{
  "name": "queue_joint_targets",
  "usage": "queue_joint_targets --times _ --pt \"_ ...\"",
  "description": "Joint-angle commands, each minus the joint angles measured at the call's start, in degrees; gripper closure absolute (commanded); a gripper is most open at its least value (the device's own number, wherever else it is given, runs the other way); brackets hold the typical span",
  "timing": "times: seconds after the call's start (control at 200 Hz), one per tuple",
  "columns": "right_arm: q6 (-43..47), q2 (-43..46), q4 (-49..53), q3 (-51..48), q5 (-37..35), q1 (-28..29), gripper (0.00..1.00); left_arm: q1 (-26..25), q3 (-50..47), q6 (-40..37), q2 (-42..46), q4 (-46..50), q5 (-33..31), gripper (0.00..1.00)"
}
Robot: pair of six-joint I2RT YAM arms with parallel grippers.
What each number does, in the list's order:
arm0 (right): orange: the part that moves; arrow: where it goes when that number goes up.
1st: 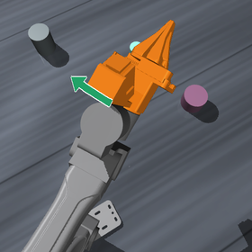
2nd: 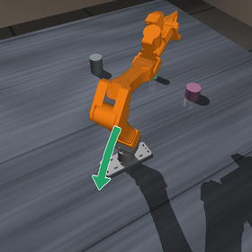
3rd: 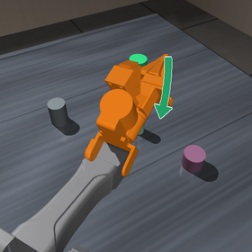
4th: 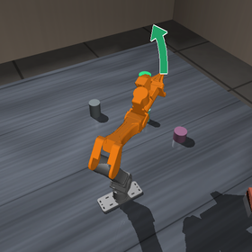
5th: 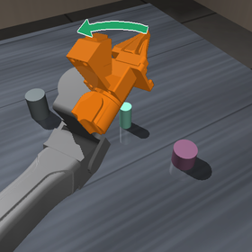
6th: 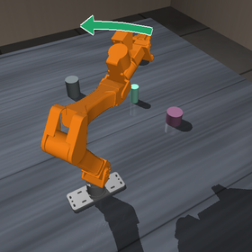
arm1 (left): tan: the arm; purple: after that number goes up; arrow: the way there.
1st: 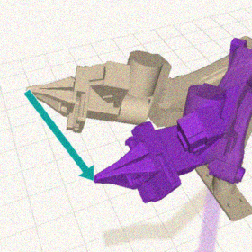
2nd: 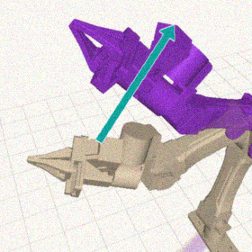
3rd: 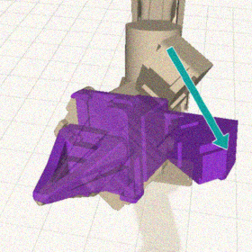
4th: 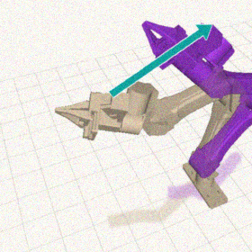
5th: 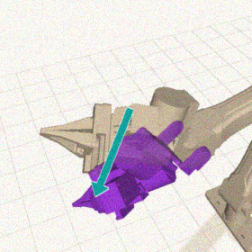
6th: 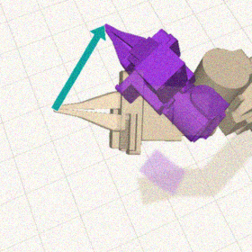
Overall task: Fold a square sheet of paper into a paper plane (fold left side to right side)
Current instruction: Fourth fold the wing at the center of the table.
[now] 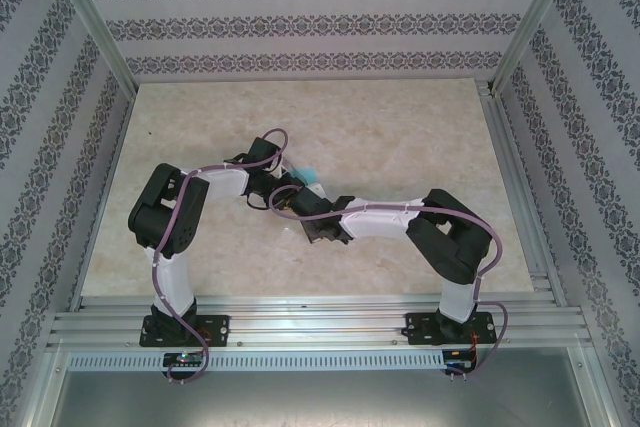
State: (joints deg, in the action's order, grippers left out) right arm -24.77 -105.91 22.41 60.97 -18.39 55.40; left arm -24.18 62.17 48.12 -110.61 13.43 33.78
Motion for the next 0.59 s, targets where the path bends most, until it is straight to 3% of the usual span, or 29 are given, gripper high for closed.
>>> queue_joint_targets --times 0.0,0.07,0.23,0.375,0.475,0.59 --pt "-0.8 1.7 1.8 -1.1 -0.2 0.6 1.00 -0.6 -0.1 -1.0 -2.6 3.2 -3.4 0.68" --pt "-1.1 2.3 1.8 -1.2 0.2 0.6 0.85 -0.6 -0.1 -1.0 -2.7 3.2 -3.3 0.68" --pt "-1.0 6.3 -0.9 -2.2 5.6 -0.8 0.71 -0.7 -0.4 -1.3 -2.9 3.1 -3.3 0.68" --pt "-1.2 11.3 -6.2 -4.9 15.8 -4.9 0.61 -0.6 -0.7 -1.3 -3.0 3.1 -3.4 0.68" --pt "-2.9 13.6 -10.6 -7.3 23.4 -9.1 0.66 -0.6 -0.8 -1.4 -3.2 2.9 -3.5 0.68" --pt "-8.2 12.9 -18.8 -11.0 32.2 -14.8 0.87 -0.7 -1.1 -1.1 -3.1 2.8 -3.5 0.68"
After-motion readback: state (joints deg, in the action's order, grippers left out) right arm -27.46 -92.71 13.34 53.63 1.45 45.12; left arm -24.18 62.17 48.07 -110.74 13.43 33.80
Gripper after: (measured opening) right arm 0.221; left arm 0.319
